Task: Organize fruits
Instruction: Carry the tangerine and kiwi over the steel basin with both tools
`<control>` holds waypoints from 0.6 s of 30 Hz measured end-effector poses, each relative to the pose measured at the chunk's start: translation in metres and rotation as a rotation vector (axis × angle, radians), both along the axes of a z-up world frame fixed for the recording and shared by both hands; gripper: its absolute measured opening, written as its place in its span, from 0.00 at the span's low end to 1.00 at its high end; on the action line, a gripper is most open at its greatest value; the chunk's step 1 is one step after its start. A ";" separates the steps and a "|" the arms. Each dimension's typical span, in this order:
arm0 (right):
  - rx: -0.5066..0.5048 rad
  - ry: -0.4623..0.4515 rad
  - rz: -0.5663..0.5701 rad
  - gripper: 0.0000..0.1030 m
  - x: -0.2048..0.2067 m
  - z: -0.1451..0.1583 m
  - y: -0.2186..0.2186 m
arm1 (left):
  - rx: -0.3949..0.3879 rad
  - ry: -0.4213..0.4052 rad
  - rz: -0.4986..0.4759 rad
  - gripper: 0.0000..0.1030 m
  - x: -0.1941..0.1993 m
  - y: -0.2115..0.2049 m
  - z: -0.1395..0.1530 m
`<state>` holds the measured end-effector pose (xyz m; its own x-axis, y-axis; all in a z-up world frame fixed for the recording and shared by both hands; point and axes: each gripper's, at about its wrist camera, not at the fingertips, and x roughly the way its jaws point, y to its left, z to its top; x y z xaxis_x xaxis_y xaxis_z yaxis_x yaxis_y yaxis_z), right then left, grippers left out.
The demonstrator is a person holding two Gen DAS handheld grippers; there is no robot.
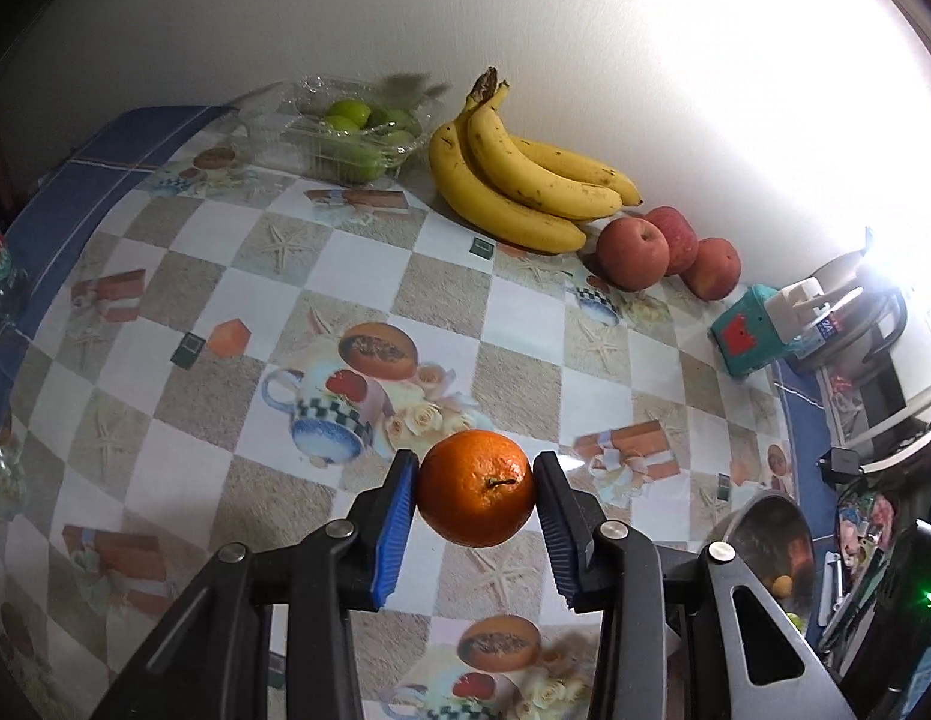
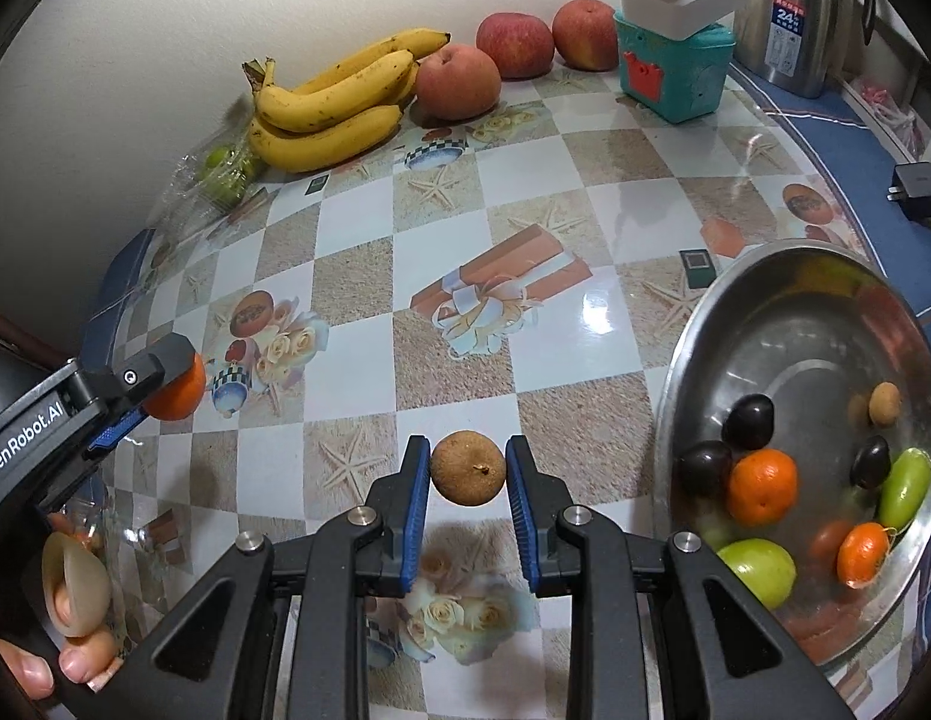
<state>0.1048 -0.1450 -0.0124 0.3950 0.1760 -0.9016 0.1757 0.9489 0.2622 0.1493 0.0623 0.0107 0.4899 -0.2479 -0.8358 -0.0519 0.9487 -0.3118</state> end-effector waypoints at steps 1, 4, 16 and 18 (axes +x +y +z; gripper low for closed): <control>-0.001 -0.002 -0.001 0.26 -0.002 0.001 -0.002 | -0.006 0.002 -0.005 0.41 -0.002 -0.003 0.000; -0.006 -0.007 -0.009 0.26 -0.008 0.004 -0.010 | -0.016 0.009 -0.029 0.41 -0.008 -0.015 0.000; -0.083 0.011 -0.233 0.26 -0.052 0.003 -0.122 | -0.082 0.078 -0.320 0.41 -0.034 -0.136 -0.010; -0.087 0.032 -0.253 0.26 -0.059 -0.002 -0.136 | -0.087 0.109 -0.358 0.41 -0.039 -0.154 -0.017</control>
<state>0.0454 -0.2808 -0.0145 0.3872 -0.0034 -0.9220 0.4169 0.8926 0.1718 0.1107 -0.0918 -0.0058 0.2687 -0.4599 -0.8463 0.2411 0.8828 -0.4032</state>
